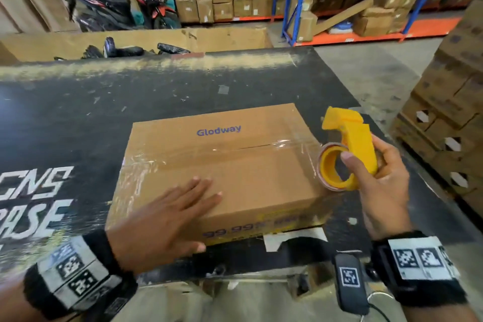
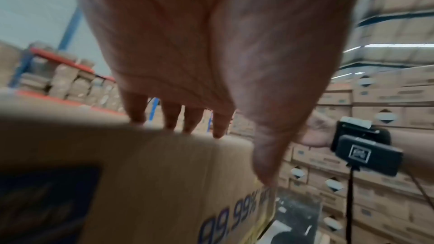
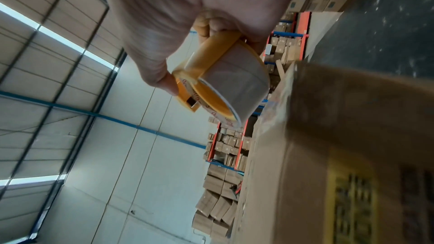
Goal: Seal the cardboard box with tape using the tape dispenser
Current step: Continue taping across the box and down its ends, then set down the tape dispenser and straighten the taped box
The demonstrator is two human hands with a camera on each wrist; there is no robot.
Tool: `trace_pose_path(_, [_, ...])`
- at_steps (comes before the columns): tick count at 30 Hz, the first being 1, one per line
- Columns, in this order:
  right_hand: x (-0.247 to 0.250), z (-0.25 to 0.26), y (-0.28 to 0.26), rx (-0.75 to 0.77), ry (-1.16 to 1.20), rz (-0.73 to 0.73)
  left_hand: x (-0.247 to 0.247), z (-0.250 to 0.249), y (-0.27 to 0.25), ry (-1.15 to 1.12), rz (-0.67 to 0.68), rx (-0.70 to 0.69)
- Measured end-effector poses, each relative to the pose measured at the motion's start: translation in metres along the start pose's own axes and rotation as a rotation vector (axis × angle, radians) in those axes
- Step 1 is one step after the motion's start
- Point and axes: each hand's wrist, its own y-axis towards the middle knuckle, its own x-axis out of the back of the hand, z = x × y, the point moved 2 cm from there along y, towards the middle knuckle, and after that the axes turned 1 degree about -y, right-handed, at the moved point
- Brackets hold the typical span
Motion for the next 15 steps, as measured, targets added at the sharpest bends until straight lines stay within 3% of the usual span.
trace_pose_path(5, [0.043, -0.028, 0.027, -0.012, -0.109, -0.044, -0.011, 0.018, 0.003, -0.04, -0.101, 0.053])
trace_pose_path(9, [0.059, -0.054, 0.042, 0.007, -0.277, -0.057, -0.001, 0.028, 0.017, -0.148, -0.182, 0.212])
trace_pose_path(12, [0.06, -0.078, 0.046, -0.02, -0.449, -0.028, 0.005, -0.006, 0.049, -0.162, -0.263, 0.223])
trace_pose_path(15, [0.058, -0.107, 0.048, -0.062, -0.597, 0.007, 0.002, -0.049, 0.093, -0.129, -0.25, 0.152])
